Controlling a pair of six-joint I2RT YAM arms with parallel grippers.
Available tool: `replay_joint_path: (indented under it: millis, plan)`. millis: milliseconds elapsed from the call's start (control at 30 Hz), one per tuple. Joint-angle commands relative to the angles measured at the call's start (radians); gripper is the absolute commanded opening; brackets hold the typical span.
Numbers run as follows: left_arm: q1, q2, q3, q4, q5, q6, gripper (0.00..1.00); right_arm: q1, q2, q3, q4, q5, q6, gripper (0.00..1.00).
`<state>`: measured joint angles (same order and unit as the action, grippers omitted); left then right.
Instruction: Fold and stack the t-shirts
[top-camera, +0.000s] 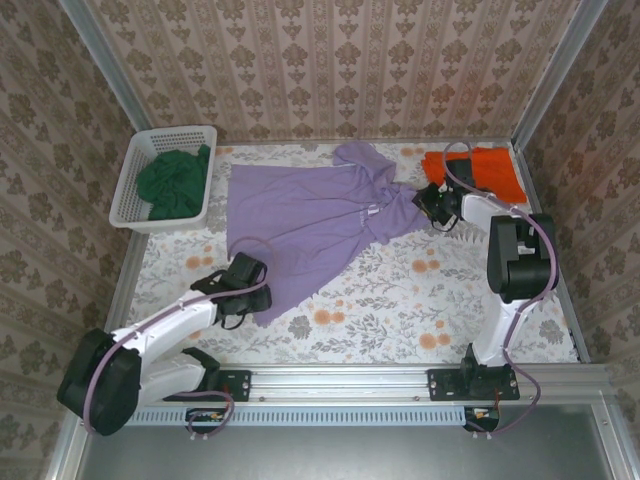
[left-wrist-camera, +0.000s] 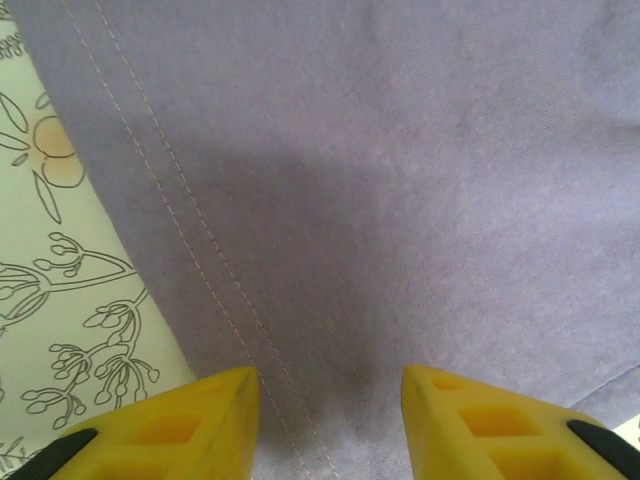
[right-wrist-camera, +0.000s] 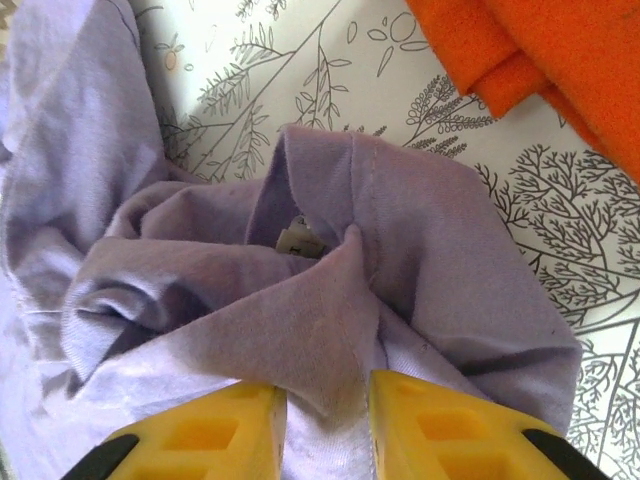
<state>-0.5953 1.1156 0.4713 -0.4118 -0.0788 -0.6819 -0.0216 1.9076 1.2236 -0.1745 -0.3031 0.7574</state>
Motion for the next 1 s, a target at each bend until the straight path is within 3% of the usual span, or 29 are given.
replay_joint_path:
  millis: [0, 67, 133, 200, 300, 700, 967]
  plan:
    - [0.009, 0.030, -0.016, 0.053, 0.024, -0.041, 0.44, 0.005, 0.036, 0.032, -0.029, -0.011, -0.010, 0.22]
    - [0.024, 0.056, -0.026, 0.090, 0.049, -0.049, 0.44, 0.005, 0.039, 0.035, -0.038, -0.004, -0.010, 0.18]
    - [0.035, 0.077, -0.031, 0.116, 0.061, -0.051, 0.38, 0.005, 0.037, 0.037, -0.051, 0.002, -0.010, 0.13]
    - [0.041, 0.087, -0.034, 0.132, 0.059, -0.048, 0.26, 0.006, 0.019, 0.032, -0.061, 0.009, -0.010, 0.09]
    - [0.055, 0.085, -0.031, 0.135, 0.056, -0.038, 0.01, 0.006, -0.033, 0.021, -0.093, 0.019, 0.001, 0.05]
    - [0.120, -0.112, 0.035, -0.022, 0.056, 0.019, 0.00, 0.015, -0.294, -0.014, -0.399, -0.002, -0.024, 0.00]
    - [0.126, -0.246, 0.047, -0.110, 0.113, 0.007, 0.00, 0.015, -0.655, -0.202, -0.519, -0.013, -0.026, 0.00]
